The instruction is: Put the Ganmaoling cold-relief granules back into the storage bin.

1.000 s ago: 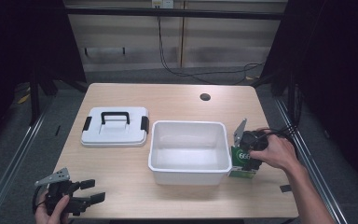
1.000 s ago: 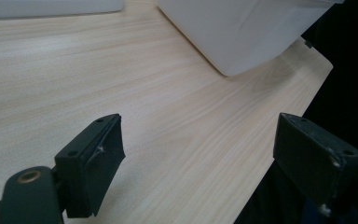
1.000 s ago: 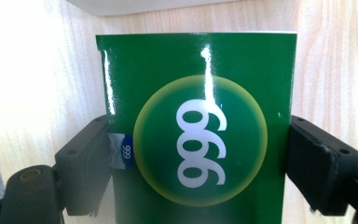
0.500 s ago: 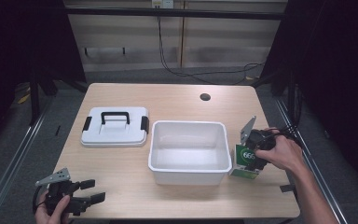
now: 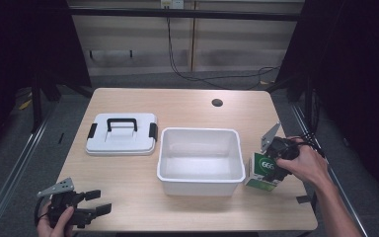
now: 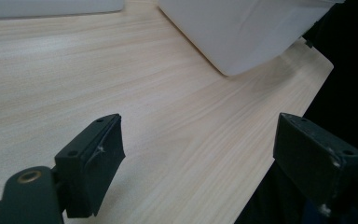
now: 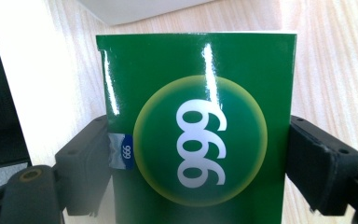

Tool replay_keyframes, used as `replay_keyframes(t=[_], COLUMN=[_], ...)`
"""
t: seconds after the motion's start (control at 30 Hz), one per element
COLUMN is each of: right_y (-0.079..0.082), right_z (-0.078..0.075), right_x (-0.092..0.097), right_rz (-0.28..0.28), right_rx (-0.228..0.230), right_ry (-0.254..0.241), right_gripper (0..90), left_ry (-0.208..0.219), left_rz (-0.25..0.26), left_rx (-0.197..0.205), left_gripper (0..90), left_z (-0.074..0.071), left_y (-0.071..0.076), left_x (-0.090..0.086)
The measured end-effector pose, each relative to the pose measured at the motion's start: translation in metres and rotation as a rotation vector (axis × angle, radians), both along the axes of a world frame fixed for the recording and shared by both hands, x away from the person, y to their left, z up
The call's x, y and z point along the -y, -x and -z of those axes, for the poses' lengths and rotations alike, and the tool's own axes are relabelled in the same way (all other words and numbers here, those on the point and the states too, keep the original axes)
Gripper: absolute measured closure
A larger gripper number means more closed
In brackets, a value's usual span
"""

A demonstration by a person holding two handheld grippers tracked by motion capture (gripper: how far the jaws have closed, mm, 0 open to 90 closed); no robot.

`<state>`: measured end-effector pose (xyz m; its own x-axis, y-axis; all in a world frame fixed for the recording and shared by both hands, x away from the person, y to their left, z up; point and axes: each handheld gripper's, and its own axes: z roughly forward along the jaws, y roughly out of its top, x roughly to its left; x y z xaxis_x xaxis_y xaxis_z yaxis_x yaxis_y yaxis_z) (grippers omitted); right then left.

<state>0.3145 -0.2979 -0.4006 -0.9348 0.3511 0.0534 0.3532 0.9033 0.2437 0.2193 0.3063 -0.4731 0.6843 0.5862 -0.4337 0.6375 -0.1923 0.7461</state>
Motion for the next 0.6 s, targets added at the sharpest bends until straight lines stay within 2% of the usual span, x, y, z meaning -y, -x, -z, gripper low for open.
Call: replay_keyframes(t=[0.2,0.3,0.37,0.6], right_y=[0.005,0.008,0.009,0.012], right_z=[-0.005,-0.006,-0.007,-0.013], right_x=[0.007,0.009,0.01,0.015], right_rz=[0.016,0.032,0.031,0.048], right_rx=[0.015,-0.001,0.0,0.021], right_ry=[-0.027,-0.03,-0.039,-0.072], right_gripper=[16.2,16.2,16.2,16.2], left_ry=[-0.003,-0.014,-0.006,-0.011], left_rz=[-0.002,-0.006,-0.008,-0.007], left_rx=[-0.001,-0.004,-0.004,-0.002], left_gripper=[16.1,16.1,16.1,16.1], left_z=[0.0,0.0,0.0,0.0], left_y=[0.0,0.0,0.0,0.0], left_x=[0.0,0.0,0.0,0.0])
